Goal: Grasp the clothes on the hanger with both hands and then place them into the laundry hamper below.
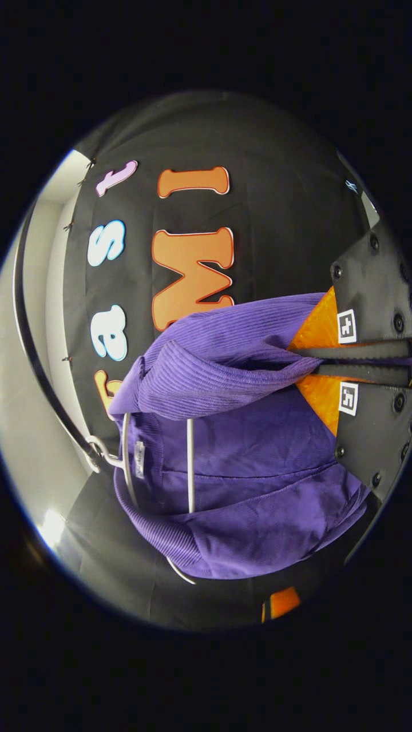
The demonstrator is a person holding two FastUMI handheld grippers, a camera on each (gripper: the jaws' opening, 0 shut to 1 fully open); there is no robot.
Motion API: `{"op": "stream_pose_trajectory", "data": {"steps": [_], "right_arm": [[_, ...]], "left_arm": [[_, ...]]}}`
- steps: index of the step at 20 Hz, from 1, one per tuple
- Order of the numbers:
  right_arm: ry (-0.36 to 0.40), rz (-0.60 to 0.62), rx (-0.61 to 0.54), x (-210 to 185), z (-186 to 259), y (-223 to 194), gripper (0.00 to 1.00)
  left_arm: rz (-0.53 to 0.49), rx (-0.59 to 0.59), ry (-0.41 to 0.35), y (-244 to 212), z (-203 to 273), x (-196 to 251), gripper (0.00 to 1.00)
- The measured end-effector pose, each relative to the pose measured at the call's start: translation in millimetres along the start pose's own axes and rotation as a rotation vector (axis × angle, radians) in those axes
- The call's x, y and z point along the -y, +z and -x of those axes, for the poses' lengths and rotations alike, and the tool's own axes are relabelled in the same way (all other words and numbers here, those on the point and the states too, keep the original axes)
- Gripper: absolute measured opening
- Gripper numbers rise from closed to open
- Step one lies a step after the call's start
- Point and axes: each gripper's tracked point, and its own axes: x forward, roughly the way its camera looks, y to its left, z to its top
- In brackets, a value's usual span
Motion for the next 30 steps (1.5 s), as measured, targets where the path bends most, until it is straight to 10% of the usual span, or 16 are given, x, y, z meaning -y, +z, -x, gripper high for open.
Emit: {"op": "stream_pose_trajectory", "data": {"steps": [5,15,24,30], "right_arm": [[0.050,-0.012,0.011,1.8,16.4,20.0,0.11],[0.071,-0.039,-0.010,2.0,24.7,13.1,0.11],[-0.118,-0.126,0.104,48.7,10.2,20.3,0.02],[-0.254,-0.317,0.201,99.9,-6.8,45.0,0.08]], "left_arm": [[0.080,0.011,0.054,-34.2,-57.3,36.6,0.92],[-0.202,0.097,0.257,-52.3,-134.0,0.1,0.92],[-0.208,0.135,0.426,8.2,-66.0,-106.4,0.07],[-0.070,0.274,0.524,110.4,-5.4,-161.6,0.07]]}}
